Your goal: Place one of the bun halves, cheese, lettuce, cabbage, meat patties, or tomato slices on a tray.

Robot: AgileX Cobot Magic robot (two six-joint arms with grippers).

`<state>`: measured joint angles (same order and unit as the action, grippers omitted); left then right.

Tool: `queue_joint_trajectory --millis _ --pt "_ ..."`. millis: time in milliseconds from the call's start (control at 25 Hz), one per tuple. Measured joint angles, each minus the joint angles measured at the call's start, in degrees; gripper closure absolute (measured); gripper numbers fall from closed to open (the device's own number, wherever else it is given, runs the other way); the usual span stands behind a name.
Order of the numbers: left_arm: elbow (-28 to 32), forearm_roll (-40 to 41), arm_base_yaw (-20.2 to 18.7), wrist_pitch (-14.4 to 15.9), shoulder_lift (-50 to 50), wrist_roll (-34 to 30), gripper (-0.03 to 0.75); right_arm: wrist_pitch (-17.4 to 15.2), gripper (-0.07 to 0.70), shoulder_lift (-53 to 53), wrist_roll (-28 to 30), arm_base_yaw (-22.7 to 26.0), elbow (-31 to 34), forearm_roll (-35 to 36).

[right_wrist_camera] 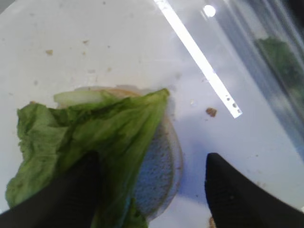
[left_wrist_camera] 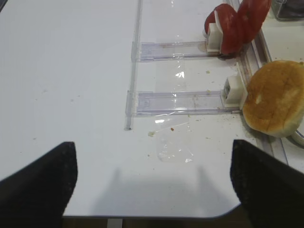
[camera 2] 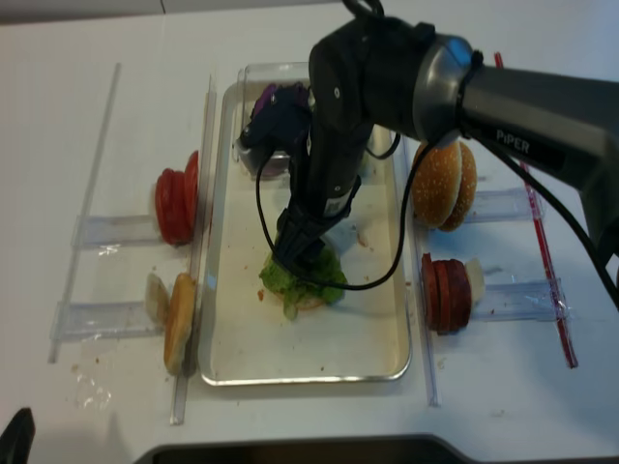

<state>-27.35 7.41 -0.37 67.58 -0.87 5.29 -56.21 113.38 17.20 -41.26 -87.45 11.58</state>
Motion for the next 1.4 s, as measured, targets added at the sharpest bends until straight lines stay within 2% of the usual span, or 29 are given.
queue_joint_trajectory --millis 240,440,680,1000,1280,1400 --pt "0.0 0.0 0.0 0.0 0.0 0.0 0.116 -0.8 0.141 0.0 -1.2 0.0 -3.7 -1.7" --pt "0.0 0.0 0.0 0.0 0.0 0.0 0.116 -3.6 0.141 0.0 -1.3 0.0 -6.2 -1.8" --pt "0.0 0.0 0.0 0.0 0.0 0.0 0.116 -6.4 0.141 0.0 -1.7 0.0 -6.8 -1.8" --pt "0.0 0.0 0.0 0.0 0.0 0.0 0.116 -7.3 0.141 -3.1 -3.5 0.0 -7.1 -1.8" --pt "0.0 0.0 0.0 0.0 0.0 0.0 0.116 -13.7 0.141 -4.7 -7.8 0.0 -11.7 -2.3" --pt "0.0 0.0 0.0 0.0 0.0 0.0 0.116 -14.4 0.141 -5.0 -9.8 1.0 -14.2 -2.1"
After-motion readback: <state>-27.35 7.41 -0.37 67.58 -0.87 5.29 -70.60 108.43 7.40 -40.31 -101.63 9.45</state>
